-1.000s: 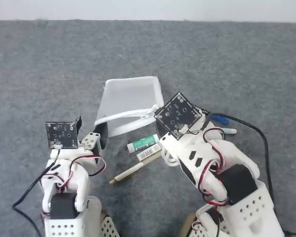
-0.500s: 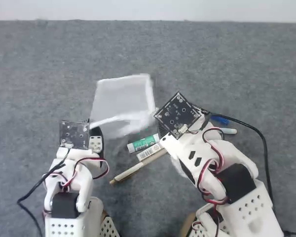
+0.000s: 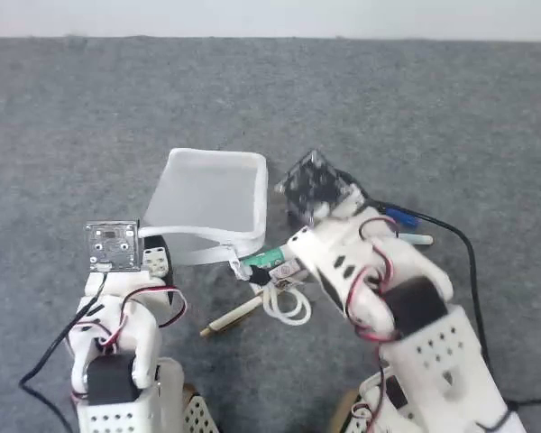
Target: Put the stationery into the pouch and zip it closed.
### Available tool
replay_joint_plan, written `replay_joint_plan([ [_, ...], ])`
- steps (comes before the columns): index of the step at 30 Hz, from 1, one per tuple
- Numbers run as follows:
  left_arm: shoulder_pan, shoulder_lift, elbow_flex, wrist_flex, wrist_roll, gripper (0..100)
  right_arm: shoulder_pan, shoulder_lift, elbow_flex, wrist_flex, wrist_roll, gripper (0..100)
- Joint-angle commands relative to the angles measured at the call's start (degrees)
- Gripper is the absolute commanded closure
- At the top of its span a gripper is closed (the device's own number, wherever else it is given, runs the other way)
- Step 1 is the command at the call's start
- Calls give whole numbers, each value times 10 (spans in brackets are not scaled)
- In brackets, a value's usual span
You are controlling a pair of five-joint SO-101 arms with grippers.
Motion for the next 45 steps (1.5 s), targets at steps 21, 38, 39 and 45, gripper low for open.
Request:
replay_joint_plan([
  [21,-5,-1,-39,-2,8,990,120,542,-302,-12,93,760],
  [38,-5,-1,-39,-2,6,990,140,778,-520,74,129,760],
  [39,-5,-1,-39,-2,6,990,140,792,-536,82,129,760],
  [45,-5,-1,-39,-2,6,989,162,867,-626,116,128,762],
])
